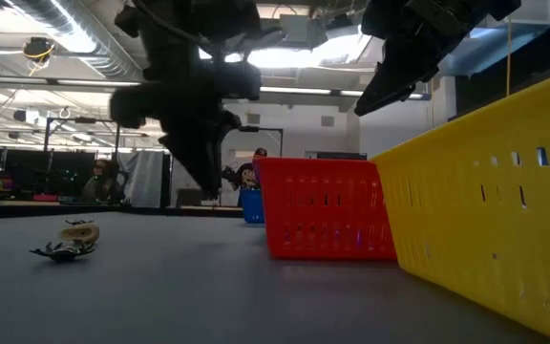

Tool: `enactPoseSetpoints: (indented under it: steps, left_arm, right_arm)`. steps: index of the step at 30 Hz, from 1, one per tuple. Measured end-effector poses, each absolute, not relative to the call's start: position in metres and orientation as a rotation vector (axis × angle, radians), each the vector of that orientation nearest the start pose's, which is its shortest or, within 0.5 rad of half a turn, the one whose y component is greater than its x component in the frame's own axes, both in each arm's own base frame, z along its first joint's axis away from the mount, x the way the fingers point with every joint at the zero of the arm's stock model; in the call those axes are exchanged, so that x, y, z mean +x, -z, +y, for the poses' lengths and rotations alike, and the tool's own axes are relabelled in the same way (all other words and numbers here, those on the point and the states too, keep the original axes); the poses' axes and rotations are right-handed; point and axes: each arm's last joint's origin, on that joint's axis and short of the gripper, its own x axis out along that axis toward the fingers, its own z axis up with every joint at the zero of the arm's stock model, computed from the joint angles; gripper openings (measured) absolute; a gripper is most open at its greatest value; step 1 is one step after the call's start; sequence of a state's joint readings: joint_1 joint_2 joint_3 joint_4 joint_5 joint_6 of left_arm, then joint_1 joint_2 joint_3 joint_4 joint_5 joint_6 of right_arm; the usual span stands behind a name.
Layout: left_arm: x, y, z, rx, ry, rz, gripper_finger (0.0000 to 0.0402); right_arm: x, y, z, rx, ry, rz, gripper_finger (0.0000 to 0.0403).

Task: Sort Halloween decoration
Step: Put the white bone toy into the blue bin

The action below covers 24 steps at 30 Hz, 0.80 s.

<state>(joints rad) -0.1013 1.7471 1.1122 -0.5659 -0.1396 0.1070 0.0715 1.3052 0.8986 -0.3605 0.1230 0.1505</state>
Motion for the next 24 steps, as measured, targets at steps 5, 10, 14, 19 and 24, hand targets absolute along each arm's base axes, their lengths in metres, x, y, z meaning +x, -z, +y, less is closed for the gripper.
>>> enactPoseSetpoints:
  steps: [5,10,14,19,24]
  left_arm:
    - [0.334,-0.18,-0.008,0.238,-0.066,1.185,0.001]
    - [0.336,-0.181,0.014,0.247,-0.148,1.17,0.001]
    - [0.341,-0.186,0.031,0.279,-0.225,1.108,0.001]
    - [0.348,-0.194,0.057,0.355,-0.33,1.003,0.001]
    - [0.354,-0.204,0.088,0.376,-0.423,0.881,0.001]
  right_arm:
    - [0.268,-0.249,0.016,0.069,0.106,0.758,0.0134]
    - [0.269,-0.25,0.016,0.069,0.107,0.756,0.0134]
    - [0.269,-0.25,0.016,0.069,0.106,0.757,0.0134]
    - [0.269,-0.25,0.016,0.069,0.106,0.757,0.0134]
    - [0.268,-0.25,0.016,0.069,0.106,0.756,0.0134]
